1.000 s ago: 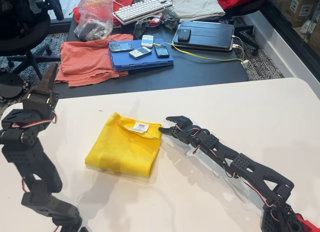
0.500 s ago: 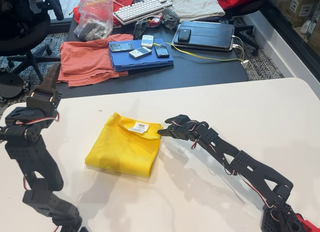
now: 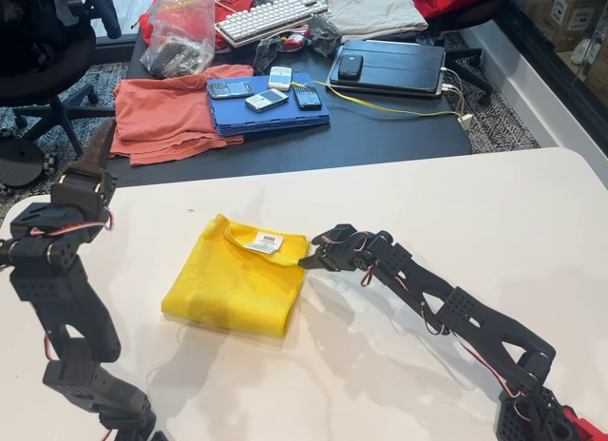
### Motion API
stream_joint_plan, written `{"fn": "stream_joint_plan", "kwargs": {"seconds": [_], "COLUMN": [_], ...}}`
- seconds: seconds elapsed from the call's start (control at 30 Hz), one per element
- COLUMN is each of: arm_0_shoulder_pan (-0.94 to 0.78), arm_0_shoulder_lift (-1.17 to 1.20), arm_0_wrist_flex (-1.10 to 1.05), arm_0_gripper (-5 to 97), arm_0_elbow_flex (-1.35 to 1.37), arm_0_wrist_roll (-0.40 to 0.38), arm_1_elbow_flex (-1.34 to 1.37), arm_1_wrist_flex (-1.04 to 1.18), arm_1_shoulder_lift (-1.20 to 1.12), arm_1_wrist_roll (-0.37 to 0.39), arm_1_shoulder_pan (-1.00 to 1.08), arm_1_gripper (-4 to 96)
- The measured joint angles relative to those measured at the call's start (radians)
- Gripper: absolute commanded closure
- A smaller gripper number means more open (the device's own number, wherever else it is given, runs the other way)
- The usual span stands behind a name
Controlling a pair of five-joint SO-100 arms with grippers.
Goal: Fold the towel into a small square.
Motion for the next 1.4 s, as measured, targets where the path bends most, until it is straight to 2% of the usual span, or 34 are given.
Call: {"fn": "stream_joint_plan", "kwargs": {"seconds": [0.47,0.77,1.4], "arm_0_shoulder_pan": [-0.064,-0.077,-0.072], "arm_0_shoulder_lift": [0.026,0.026,-0.031], "arm_0_wrist_flex": [0.048,-0.175,-0.181], "arm_0_gripper": [69,69,69], "arm_0_elbow_flex": [0.000,0.000,-0.005], "arm_0_wrist_roll": [0.005,0.002,0.000], "arm_1_elbow_flex": [0.000,0.000,0.000], "arm_1_wrist_flex": [0.000,0.000,0.002], "arm_1_shoulder_lift": [0.000,0.000,0.003], "arm_1_wrist_roll": [0.000,-0.002,-0.002], "arm_1_shoulder_pan": [0.003,0.000,0.003], "arm_1_gripper": [47.6,47.6,47.6]}}
